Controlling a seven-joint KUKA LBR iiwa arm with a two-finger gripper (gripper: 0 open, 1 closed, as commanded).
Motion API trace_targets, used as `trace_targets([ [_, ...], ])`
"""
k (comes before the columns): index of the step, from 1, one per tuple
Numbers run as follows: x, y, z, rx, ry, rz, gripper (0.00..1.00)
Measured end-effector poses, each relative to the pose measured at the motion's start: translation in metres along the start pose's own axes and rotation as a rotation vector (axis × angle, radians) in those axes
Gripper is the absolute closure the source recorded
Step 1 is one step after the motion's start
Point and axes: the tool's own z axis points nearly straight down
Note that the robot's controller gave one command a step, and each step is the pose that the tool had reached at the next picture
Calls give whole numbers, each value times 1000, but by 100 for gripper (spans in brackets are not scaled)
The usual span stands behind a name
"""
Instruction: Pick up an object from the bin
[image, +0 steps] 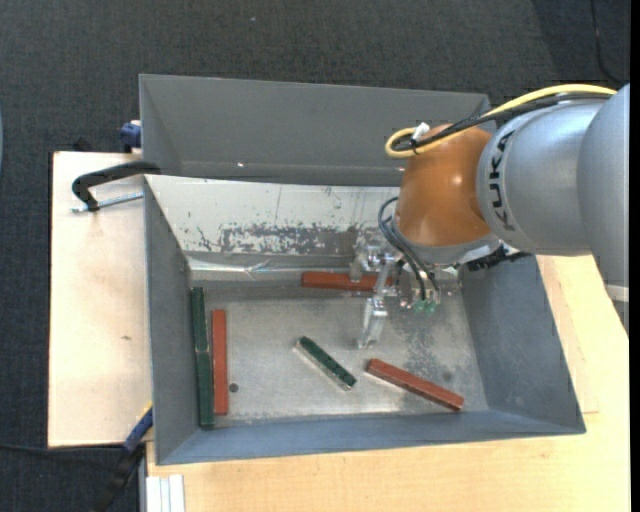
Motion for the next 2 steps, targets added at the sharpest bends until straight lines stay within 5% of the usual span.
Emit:
trace_targets([
  [1, -10, 24, 7, -2, -20, -43, 100],
  [2, -10, 24, 7, -2, -20, -43, 100],
])
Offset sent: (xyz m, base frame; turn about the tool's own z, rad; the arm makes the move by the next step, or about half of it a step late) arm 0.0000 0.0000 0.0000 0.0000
